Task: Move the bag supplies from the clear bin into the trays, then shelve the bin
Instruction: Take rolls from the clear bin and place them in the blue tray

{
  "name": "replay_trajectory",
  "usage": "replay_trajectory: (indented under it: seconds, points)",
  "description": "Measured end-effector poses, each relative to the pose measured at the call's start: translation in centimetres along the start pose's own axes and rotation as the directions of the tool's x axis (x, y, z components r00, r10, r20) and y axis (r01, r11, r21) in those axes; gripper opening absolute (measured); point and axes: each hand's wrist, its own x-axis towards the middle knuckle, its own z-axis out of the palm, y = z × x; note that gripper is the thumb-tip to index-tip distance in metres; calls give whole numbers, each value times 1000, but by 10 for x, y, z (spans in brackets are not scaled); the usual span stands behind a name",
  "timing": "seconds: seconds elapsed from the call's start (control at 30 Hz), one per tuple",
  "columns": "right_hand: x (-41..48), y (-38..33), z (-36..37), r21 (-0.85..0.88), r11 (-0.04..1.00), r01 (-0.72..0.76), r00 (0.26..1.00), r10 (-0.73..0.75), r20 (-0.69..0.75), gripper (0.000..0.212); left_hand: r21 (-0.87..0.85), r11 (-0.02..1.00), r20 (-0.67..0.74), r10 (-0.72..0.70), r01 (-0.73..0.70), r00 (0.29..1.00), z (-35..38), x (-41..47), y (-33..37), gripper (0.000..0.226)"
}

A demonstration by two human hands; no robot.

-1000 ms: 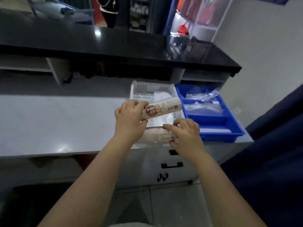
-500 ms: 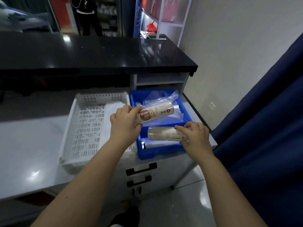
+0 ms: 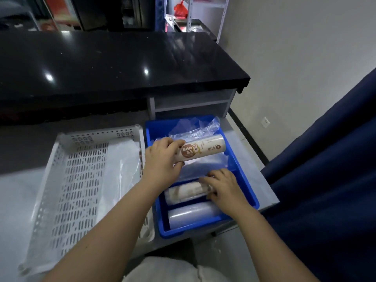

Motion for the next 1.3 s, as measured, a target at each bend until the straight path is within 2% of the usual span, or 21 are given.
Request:
replay_trajectory:
  seconds: [0.13,0.27,0.4,0.5,0.73,0.87,1.0,1.17,1.3]
  points:
    - [5,8,3,29,995,97,995,-98,32,31,32,999,-21,-35,35,999,16,1,4,58]
    - [7,14,-4,28,969,245,963,-247,107,26,57,989,-63,-133,136,989,21,-9,12,59]
    - [7,15,-12,10,908,420,890,-413,193,35,88,968,-157,-221,236,963,19,-29,26,60]
    - [9,16,-12,-69,865,497,830,-451,328,49,95,949,-213,-274,299,938,16,-49,42,61]
    - [19,15,-7,-136,823,551,768,-437,468,51,158,882,-331,-376,444,865,10,-90,61,61]
    - [15,14,-8,-154,807,571,761,-449,469,50,172,853,-373,-406,492,834,7,-103,65,61]
    - [4,15,-16,-110,837,535,796,-457,397,47,173,856,-384,-396,487,834,-3,-110,63,61]
    - [-12,12,-30,-8,913,407,854,-377,360,32,154,840,-398,-430,521,810,-14,-122,59,61]
    - [-19,10,-40,51,924,378,887,-378,266,29,154,835,-374,-446,529,813,-18,-131,57,60]
